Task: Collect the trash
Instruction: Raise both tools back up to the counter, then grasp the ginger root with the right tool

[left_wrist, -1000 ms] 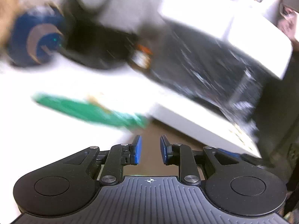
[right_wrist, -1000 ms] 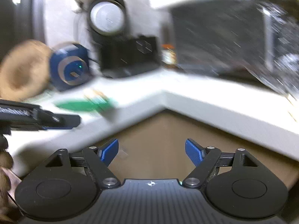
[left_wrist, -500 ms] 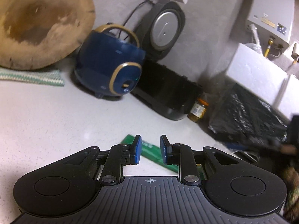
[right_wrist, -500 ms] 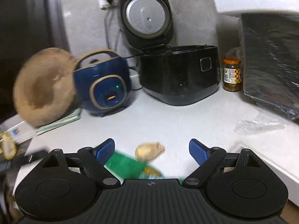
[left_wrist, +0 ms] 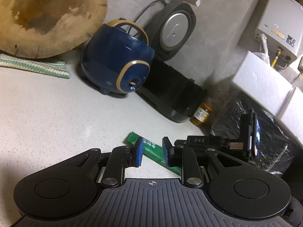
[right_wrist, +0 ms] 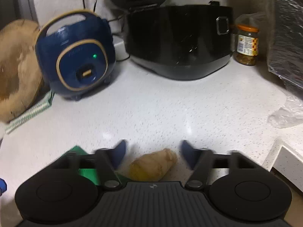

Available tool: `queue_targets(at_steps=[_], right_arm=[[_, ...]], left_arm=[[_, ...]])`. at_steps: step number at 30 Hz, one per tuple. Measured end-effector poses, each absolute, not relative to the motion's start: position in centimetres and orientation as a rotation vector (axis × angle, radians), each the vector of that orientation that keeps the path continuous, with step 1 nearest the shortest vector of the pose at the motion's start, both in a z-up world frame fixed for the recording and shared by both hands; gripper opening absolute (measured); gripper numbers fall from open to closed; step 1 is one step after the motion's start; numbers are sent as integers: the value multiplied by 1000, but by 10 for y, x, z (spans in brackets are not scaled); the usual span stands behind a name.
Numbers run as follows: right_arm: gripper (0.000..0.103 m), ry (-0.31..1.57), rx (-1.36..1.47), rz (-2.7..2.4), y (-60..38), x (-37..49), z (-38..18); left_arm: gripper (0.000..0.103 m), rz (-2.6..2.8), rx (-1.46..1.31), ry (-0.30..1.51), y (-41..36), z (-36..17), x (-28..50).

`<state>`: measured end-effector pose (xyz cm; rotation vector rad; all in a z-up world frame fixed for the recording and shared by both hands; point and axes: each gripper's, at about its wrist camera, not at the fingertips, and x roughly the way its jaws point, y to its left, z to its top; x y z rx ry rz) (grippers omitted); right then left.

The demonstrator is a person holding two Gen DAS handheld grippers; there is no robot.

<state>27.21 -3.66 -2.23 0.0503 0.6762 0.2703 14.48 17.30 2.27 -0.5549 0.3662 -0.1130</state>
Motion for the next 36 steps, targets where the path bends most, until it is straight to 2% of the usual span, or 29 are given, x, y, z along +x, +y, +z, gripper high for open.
queue_targets(at_steps=[3, 4, 5, 6, 11, 15, 17, 19, 21, 23, 24, 29, 36], right_arm=[[46, 656, 6, 262, -33, 267, -24], [40, 646, -8, 259, -32, 264, -23], [24, 625, -19, 255, -30, 260, -20], [1, 604, -31, 251, -29, 256, -15], [1, 522, -67, 366, -18, 225, 16], [1, 517, -97, 405, -13, 213, 18], [2, 515, -118, 408, -14, 208, 13], [9, 507, -147, 383, -17, 202, 8], [34, 508, -156, 376, -25, 197, 3], [51, 517, -130, 359, -37, 197, 1], [56, 520, -115, 351, -42, 198, 0], [60, 588, -20, 343, -66, 206, -6], [60, 740, 58, 491, -52, 199, -27]], left_arm=[[25, -110, -557, 386, 172, 22, 146], [25, -114, -562, 397, 172, 22, 147], [25, -116, -564, 411, 171, 21, 148], [25, -115, -561, 420, 171, 20, 149], [25, -100, -559, 438, 170, 20, 149], [25, -85, -564, 449, 172, 20, 150], [25, -67, -552, 467, 170, 20, 151], [25, -51, -539, 485, 169, 19, 152], [25, -51, -536, 499, 168, 18, 154], [25, -56, -539, 506, 167, 17, 155], [25, -57, -540, 509, 167, 17, 155], [25, -58, -555, 509, 169, 18, 154], [25, -57, -573, 501, 173, 19, 153]])
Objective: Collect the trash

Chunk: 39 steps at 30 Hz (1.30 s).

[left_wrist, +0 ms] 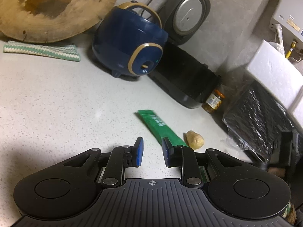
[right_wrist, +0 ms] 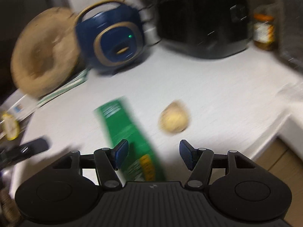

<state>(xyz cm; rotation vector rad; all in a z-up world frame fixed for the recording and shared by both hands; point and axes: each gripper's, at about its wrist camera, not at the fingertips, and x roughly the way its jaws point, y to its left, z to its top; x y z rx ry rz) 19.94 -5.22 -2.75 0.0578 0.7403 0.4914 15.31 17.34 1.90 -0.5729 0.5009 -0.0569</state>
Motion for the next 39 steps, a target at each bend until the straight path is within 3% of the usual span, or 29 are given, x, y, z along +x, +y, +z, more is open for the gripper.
queue_targets(at_steps=[6, 10, 12, 14, 22, 23, 25, 26, 34, 39], right_arm=[[62, 755, -33, 636, -18, 177, -34], [63, 638, -87, 553, -22, 171, -17], [73, 572, -77, 462, -31, 175, -5], [75, 539, -56, 369, -42, 186, 1], [75, 617, -57, 312, -29, 228, -17], [73, 616, -89, 296, -22, 231, -24], [56, 626, -140, 273, -13, 238, -34], [36, 644, -147, 271, -14, 237, -38], [36, 614, -38, 470, -14, 200, -8], [36, 624, -122, 647, 12, 158, -16]], left_arm=[[25, -46, -574, 511, 175, 17, 155], [25, -38, -562, 513, 174, 16, 156], [25, -35, -553, 513, 173, 16, 156], [25, -32, -543, 518, 172, 16, 157], [25, -13, -523, 539, 171, 13, 160], [25, -13, -525, 538, 172, 12, 160], [25, -14, -530, 536, 173, 12, 159], [25, -14, -532, 535, 174, 12, 159], [25, -7, -518, 543, 172, 12, 161], [25, 6, -533, 545, 176, 10, 161]])
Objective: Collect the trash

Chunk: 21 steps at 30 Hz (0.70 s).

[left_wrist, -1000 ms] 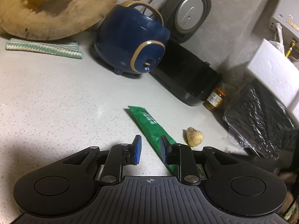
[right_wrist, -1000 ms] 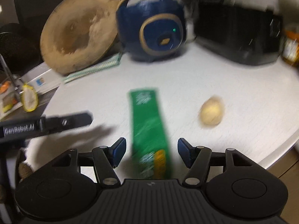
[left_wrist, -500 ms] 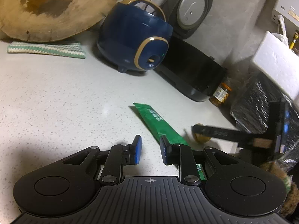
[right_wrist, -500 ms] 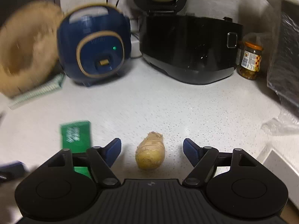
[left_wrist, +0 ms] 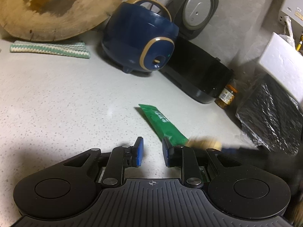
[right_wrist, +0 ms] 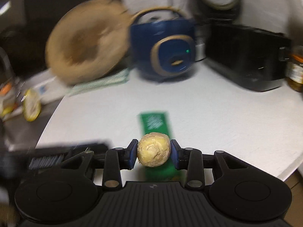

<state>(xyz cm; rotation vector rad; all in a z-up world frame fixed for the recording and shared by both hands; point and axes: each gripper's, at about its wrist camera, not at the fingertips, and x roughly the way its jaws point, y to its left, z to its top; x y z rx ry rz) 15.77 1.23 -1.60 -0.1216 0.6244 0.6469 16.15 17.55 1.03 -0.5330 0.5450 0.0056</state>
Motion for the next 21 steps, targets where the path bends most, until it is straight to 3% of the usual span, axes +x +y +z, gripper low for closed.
queue_targets(at_steps=[8, 14, 21], right_arm=[[36, 609, -194, 658, 19, 124, -45], [58, 487, -162, 636, -10, 106, -18], [61, 498, -107, 517, -38, 115, -31]], left_arm=[[25, 19, -530, 557, 176, 9, 163], [25, 43, -510, 563, 174, 10, 164], [25, 28, -524, 488, 172, 25, 148]])
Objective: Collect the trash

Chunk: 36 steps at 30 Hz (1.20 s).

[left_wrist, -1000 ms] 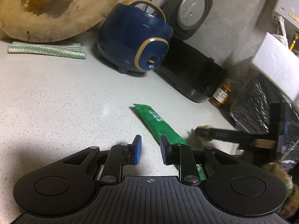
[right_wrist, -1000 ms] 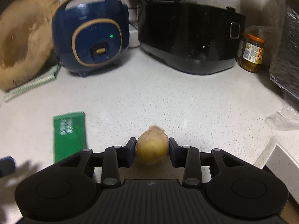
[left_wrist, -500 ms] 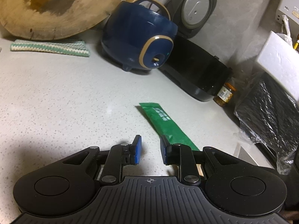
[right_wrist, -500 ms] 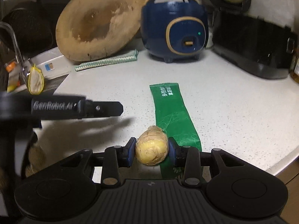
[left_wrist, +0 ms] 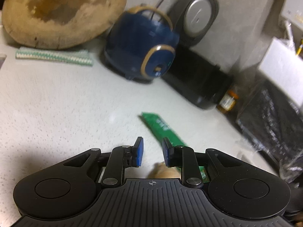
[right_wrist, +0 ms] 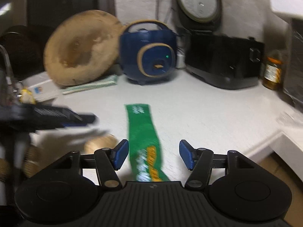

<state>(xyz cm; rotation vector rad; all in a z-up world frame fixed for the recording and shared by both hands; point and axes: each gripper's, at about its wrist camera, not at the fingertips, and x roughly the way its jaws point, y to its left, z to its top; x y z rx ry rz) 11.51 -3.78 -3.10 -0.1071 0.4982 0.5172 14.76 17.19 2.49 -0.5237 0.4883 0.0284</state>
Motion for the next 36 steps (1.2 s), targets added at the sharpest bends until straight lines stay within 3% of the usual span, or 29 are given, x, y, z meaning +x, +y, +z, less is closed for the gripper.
queue_targets(at_steps=[3, 9, 15, 21, 36], right_arm=[[70, 469, -151, 435, -35, 116, -46], [73, 497, -119, 461, -33, 114, -67], [82, 466, -173, 460, -28, 104, -73], [84, 434, -192, 472, -28, 93, -76], [89, 429, -224, 510, -27, 83, -75]], left_arm=[[25, -23, -420, 474, 155, 35, 138], [27, -12, -122, 561, 102, 28, 141], [29, -73, -132, 573, 93, 26, 148], [47, -90, -181, 605, 96, 22, 162], [47, -140, -199, 643, 93, 16, 166]])
